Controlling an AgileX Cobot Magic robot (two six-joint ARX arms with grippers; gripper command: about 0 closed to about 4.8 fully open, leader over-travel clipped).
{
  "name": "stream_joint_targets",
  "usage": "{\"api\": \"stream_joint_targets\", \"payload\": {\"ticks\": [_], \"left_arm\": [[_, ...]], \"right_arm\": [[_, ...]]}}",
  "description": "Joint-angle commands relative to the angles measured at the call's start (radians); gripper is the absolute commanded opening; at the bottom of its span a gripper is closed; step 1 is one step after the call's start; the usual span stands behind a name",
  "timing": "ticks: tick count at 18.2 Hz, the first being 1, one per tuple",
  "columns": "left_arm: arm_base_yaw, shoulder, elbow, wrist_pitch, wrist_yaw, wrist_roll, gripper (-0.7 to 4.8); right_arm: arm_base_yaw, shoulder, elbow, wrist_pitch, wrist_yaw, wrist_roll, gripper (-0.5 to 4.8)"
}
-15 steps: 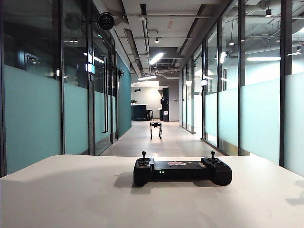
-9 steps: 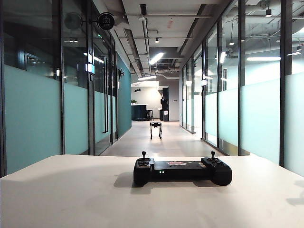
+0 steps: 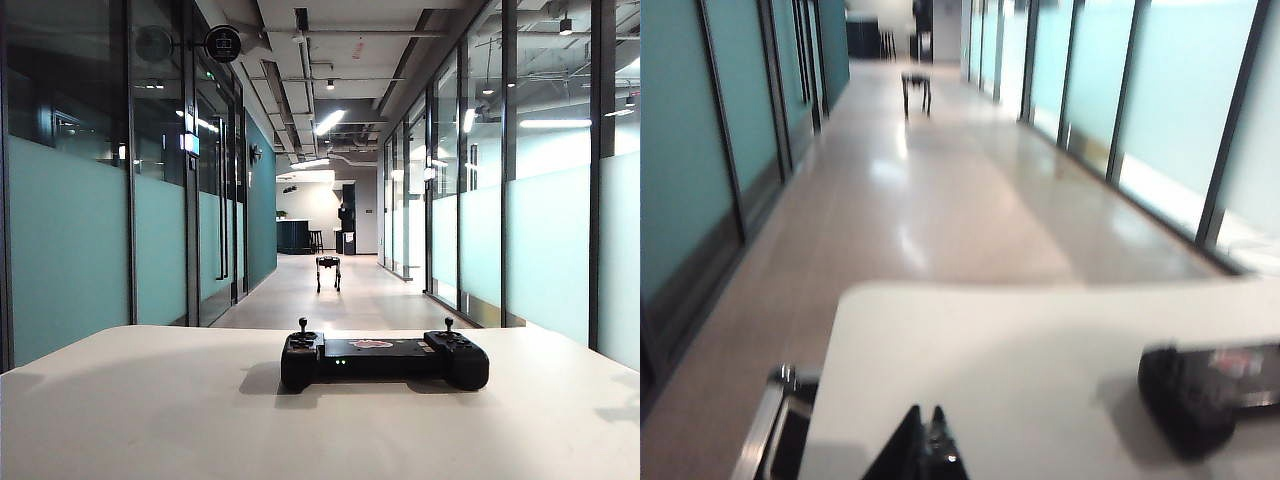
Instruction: Push the left joystick on the remote control sitting on the white table backward to make the robot dog back up in a straight line until it returns close to you.
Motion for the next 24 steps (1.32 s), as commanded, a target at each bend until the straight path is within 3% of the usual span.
{"api": "stream_joint_targets", "payload": {"ticks": [1, 10, 15, 18, 24], "left_arm": [[0.0, 0.039, 0.029, 0.019, 0.003, -0.006, -0.05], [-0.001, 0.46, 0.147, 0.275, 0.01, -0.014, -0.05], [-0.014, 0.759, 0.242, 0.423, 0.068, -0.014, -0.05], [-0.044, 0.904, 0.292, 0.487, 0.074, -0.014, -0.05], [-0.108, 1.152, 0.408, 0.529, 0.074, -0.014, -0.05]], "right_arm": [[0.001, 0.014, 0.054, -0.033, 0.002, -0.034, -0.06], [0.007, 0.254, 0.176, 0.086, -0.008, -0.055, -0.06], [0.007, 0.432, 0.204, 0.196, -0.121, -0.054, -0.06], [0.01, 0.528, 0.204, 0.248, -0.138, -0.054, -0.06], [0.108, 0.695, 0.207, 0.295, -0.125, -0.055, -0.06]]}}
